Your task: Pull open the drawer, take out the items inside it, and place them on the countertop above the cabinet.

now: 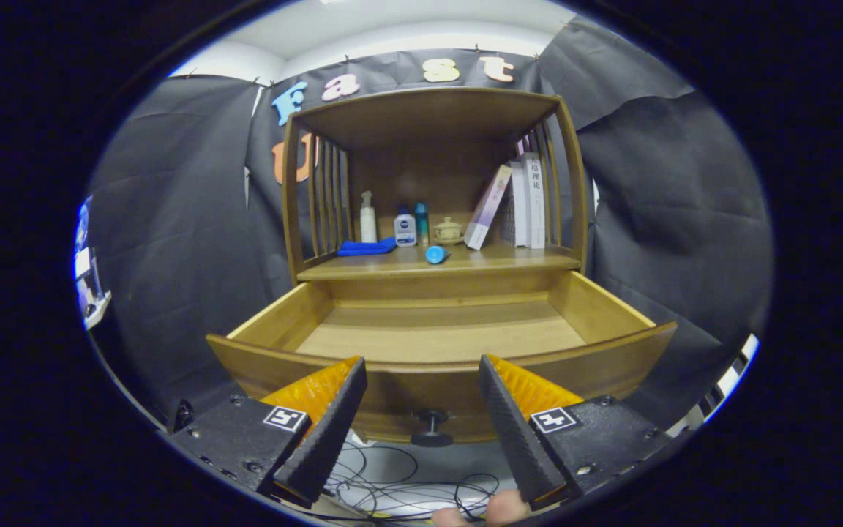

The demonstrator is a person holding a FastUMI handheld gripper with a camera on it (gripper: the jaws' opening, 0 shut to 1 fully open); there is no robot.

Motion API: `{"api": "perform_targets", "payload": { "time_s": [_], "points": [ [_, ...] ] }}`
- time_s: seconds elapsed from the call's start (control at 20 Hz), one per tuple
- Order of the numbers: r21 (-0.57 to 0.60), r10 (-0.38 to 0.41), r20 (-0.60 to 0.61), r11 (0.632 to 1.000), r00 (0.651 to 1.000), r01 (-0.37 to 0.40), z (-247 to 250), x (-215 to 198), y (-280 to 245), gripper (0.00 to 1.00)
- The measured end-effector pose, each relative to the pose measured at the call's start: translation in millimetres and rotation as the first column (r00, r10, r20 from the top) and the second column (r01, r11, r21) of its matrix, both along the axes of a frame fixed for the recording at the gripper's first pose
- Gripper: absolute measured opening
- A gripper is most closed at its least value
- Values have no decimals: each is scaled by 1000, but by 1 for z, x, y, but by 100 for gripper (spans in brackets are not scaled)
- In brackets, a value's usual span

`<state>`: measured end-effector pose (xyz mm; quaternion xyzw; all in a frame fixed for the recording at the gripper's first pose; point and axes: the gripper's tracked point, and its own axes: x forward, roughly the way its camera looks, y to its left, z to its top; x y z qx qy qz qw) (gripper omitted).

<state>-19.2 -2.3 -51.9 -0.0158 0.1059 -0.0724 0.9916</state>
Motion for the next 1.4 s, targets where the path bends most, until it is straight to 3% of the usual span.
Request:
{"api": "perform_targets", "payload": {
  "time_s": [0.45,0.8,1.4],
  "points": [
    [20,-46,-33,999,998,47,-60,14,-16,96],
    [-52,-86,50,995,995,89,-65,26,-19,98],
    [-94,-43,118,994,992,54,-62,54,-17,99]
  ]
}}
